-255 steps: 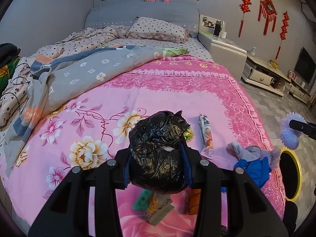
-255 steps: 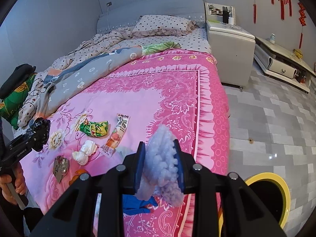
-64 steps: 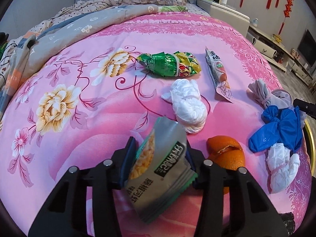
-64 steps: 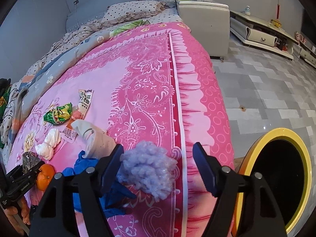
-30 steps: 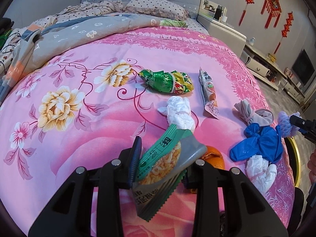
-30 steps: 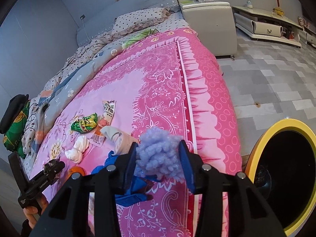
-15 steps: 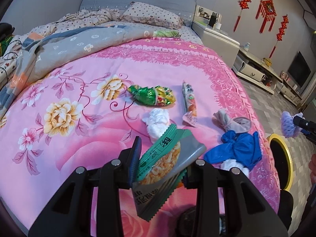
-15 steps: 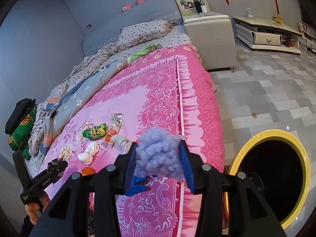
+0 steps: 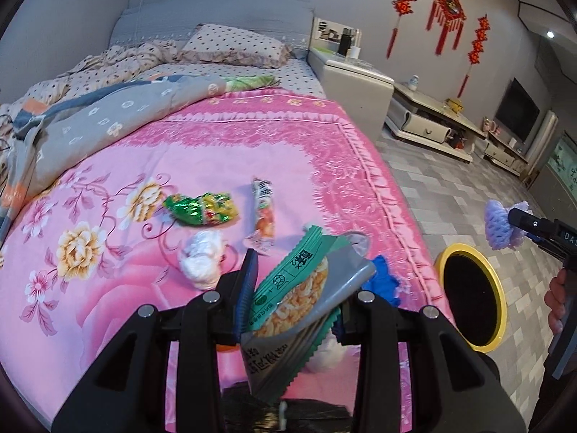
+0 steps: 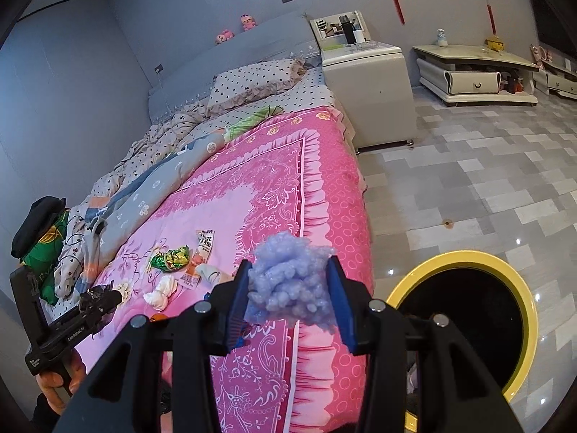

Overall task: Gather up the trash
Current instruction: 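Carry the snack packet and lavender ball over the yellow-rimmed bin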

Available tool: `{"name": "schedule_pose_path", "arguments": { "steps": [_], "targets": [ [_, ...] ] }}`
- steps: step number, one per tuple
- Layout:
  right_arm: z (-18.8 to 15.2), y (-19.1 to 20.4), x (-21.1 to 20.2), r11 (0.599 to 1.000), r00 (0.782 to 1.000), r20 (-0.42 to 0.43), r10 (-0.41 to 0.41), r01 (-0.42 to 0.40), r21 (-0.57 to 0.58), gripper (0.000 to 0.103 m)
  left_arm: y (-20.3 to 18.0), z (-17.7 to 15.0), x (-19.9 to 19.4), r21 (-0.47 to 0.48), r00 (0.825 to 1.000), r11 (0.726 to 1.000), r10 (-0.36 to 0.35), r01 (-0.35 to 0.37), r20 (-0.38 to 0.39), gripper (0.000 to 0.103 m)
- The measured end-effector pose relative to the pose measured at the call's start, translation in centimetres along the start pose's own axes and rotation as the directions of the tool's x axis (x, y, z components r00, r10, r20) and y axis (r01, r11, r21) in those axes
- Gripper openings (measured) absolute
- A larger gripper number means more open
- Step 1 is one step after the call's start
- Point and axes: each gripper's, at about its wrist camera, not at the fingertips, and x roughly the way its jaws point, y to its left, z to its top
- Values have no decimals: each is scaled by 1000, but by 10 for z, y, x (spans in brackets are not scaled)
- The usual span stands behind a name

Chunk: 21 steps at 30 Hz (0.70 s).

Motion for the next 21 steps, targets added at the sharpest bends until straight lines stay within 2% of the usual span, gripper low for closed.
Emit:
{"name": "schedule_pose_path", "arguments": {
  "steps": [10,21],
  "targets": [
    [6,-30,-28,999,999,43,-23,22,27,40,-71,13,0,82,996,993,-88,87,10,33],
    [10,-61,-55,997,995,83,-49,44,55,40,-131,19,5,135,986,977,-166,165,-3,33]
  ]
}}
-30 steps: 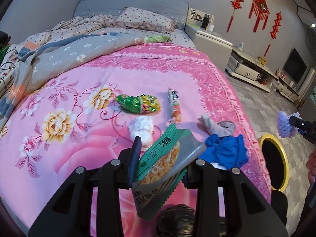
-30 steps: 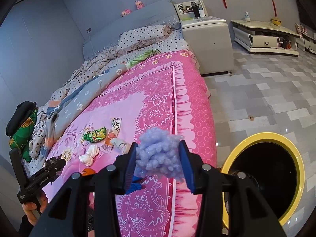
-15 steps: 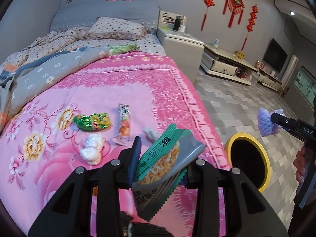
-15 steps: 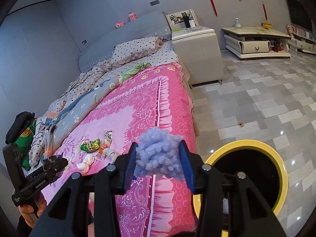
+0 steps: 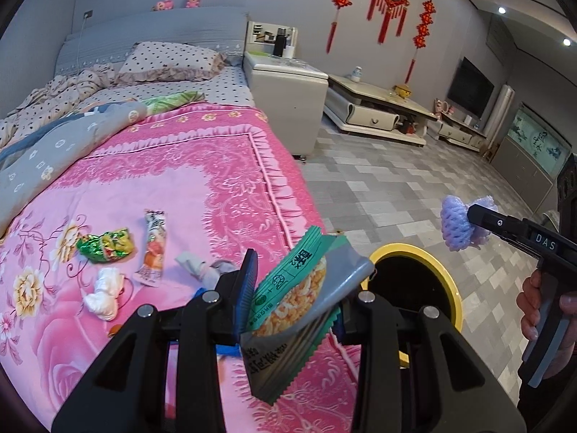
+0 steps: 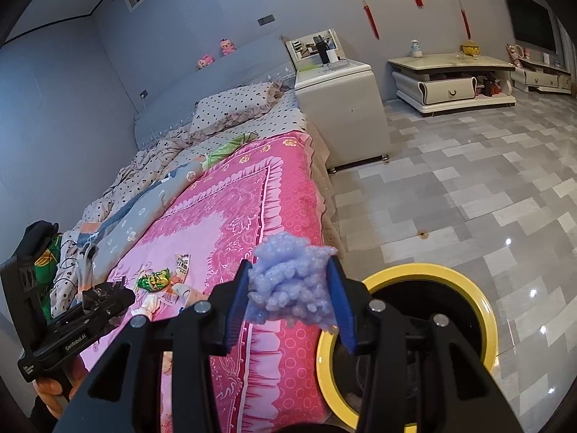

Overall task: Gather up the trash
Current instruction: 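Carry the snack packet and lavender ball over the yellow-rimmed bin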

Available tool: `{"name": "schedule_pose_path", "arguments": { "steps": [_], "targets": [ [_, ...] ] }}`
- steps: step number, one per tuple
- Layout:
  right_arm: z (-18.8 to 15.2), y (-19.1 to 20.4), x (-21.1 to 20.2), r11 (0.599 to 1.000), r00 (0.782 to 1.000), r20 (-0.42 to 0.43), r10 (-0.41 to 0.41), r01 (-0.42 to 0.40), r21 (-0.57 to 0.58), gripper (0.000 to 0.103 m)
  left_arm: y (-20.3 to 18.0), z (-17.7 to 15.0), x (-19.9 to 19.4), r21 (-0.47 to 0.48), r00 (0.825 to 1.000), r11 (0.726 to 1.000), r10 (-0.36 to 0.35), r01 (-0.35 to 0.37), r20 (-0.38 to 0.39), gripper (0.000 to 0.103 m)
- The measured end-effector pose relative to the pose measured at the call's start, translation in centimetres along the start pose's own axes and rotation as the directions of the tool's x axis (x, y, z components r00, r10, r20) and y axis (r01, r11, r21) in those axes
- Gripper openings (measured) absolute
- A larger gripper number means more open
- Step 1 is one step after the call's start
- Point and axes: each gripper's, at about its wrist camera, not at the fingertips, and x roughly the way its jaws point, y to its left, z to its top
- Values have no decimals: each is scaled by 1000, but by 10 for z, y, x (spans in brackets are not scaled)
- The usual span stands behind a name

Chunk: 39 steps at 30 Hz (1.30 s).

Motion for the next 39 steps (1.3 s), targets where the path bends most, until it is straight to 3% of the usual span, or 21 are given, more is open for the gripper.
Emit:
{"name": "schedule_pose_path", "arguments": {
  "steps": [20,39],
  "targets": [
    [9,-60,-20,995,996,24,-91,89,54,40,-87,5,51,72,991,990,-121,125,-54,34],
    [5,-120,9,978,988,-38,-152,156,136,40,-147,-18,137,110,967,975,-171,194,-188,37]
  ]
}}
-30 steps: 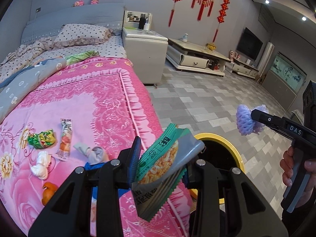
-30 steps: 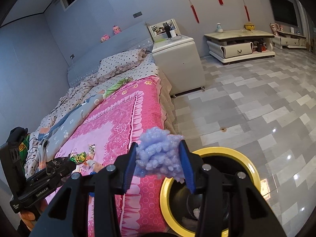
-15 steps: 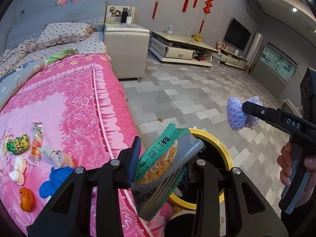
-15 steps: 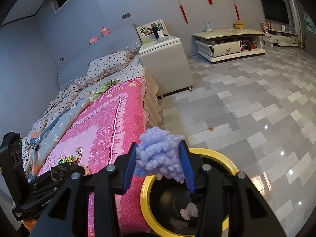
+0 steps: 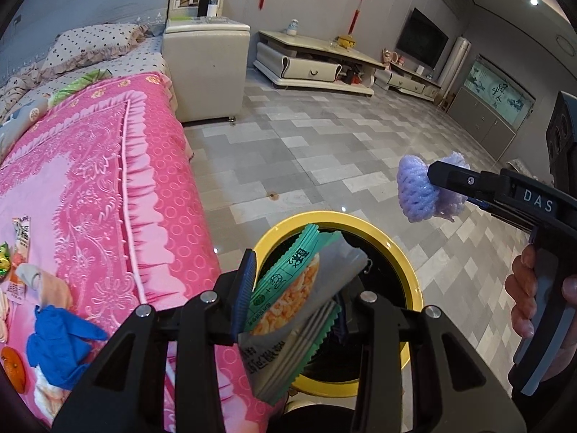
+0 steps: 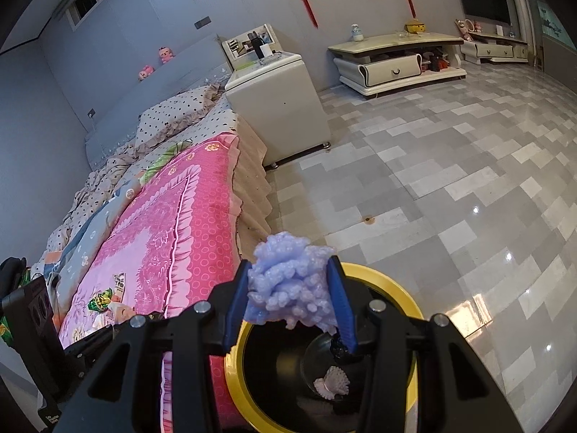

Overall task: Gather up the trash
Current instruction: 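Carry the snack packet and lavender ball over the yellow-rimmed bin, then open both tools to drop the packet and lavender ball into the bin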

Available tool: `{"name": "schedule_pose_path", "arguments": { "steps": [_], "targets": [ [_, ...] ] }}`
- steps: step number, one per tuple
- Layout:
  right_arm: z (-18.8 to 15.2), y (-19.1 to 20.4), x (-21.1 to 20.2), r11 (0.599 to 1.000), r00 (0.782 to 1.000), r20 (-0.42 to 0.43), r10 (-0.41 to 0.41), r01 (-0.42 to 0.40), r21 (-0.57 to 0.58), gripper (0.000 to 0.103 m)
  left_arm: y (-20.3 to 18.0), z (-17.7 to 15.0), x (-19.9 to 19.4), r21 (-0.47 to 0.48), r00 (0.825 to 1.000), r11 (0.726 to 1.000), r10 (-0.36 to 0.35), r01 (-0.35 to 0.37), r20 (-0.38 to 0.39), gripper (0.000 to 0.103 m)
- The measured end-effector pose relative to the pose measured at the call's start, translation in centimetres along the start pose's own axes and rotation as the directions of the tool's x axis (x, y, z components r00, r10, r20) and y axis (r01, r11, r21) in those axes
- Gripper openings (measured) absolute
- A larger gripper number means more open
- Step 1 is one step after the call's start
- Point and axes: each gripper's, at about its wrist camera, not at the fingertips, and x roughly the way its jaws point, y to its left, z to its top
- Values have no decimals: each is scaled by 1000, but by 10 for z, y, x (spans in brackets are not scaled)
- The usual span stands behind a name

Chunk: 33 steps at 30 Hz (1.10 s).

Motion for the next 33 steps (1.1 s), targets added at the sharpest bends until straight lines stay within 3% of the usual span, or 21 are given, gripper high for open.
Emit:
{"name": "schedule_pose_path", "arguments": {
  "steps": [10,20,24,33],
  "targets": [
    [-5,-25,20,998,999,-30,-28,29,47,41,-14,-7,36,7,998,1000,-10,10,-55,38],
    [-6,-32,13,998,999,-3,-45,45,51,43,-32,-7,39,47,997,997,-52,55,-63,45],
    [-5,-33,7,997,999,6,-51,51,60,46,-32,-7,33,46,997,998,-47,49,-54,54],
    [-13,-38,1,994,998,-6,-63,63,87,72,-11,-16,4,12,1000,1000,5,-5,-17,83]
  ]
}}
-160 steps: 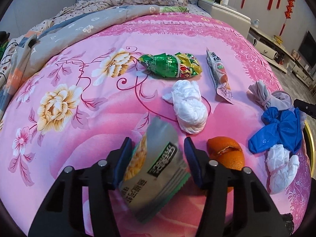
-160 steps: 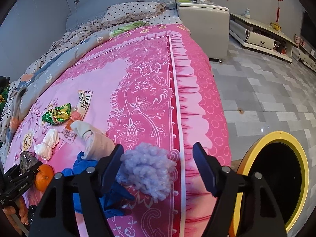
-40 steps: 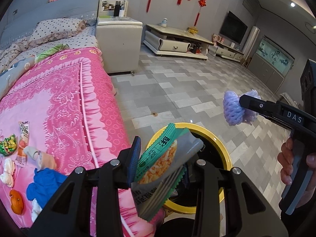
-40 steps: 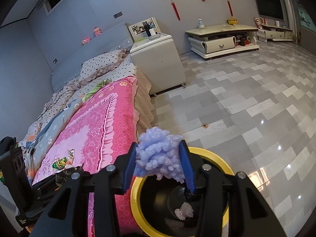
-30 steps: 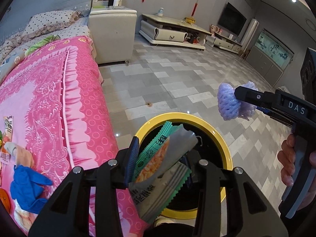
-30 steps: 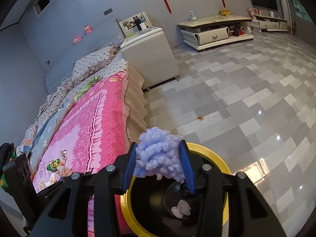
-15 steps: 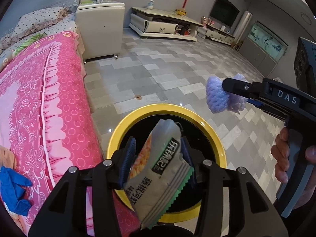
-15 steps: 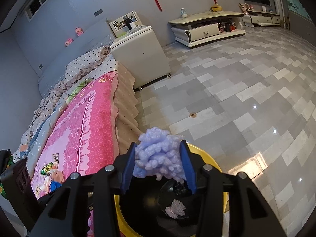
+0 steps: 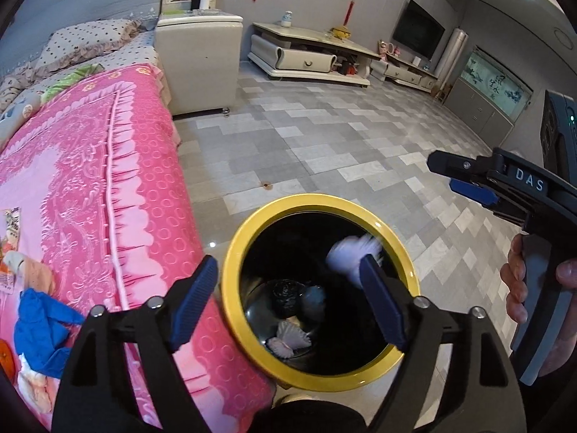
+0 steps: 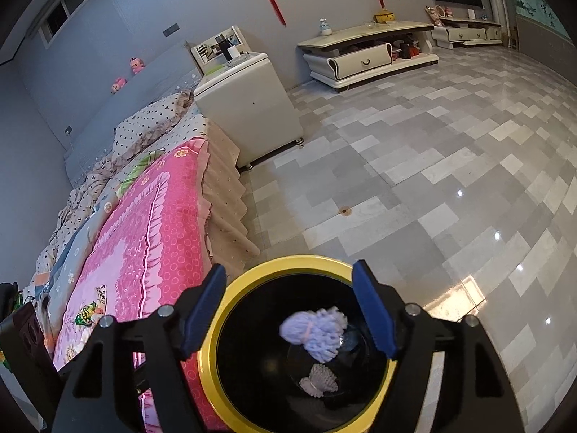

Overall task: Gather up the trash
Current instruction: 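Open both tools to drop the packet and lavender ball into the bin, then move both tools back over the remaining trash on the bed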

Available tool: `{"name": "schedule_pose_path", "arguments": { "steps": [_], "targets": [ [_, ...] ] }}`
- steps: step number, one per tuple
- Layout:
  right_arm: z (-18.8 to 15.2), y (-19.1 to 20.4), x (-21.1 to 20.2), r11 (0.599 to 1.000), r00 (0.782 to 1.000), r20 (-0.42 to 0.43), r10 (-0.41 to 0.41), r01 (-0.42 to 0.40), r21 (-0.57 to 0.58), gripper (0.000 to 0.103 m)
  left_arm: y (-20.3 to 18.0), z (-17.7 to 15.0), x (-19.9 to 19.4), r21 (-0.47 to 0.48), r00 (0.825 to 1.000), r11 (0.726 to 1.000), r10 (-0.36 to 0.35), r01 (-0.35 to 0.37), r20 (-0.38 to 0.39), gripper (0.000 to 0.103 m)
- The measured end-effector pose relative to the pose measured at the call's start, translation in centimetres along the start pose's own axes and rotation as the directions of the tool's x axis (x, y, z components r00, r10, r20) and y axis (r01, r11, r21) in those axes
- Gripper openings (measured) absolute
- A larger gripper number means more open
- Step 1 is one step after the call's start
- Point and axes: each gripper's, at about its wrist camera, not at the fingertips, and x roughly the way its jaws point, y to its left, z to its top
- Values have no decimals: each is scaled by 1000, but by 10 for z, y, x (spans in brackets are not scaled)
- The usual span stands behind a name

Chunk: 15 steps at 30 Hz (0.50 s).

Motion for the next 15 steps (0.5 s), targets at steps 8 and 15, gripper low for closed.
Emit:
{"name": "schedule_pose_path", "arguments": {
  "steps": [8,15],
  "targets": [
    [-16,21,-1,999,999,-30,29,-29,-27,72,38,-13,-38,-43,996,997,74,-72,40,88],
    [-24,61,-6,993,997,-40,70,-73,-95,72,81,-20,-73,-82,985,986,152,-146,77,88]
  ]
}}
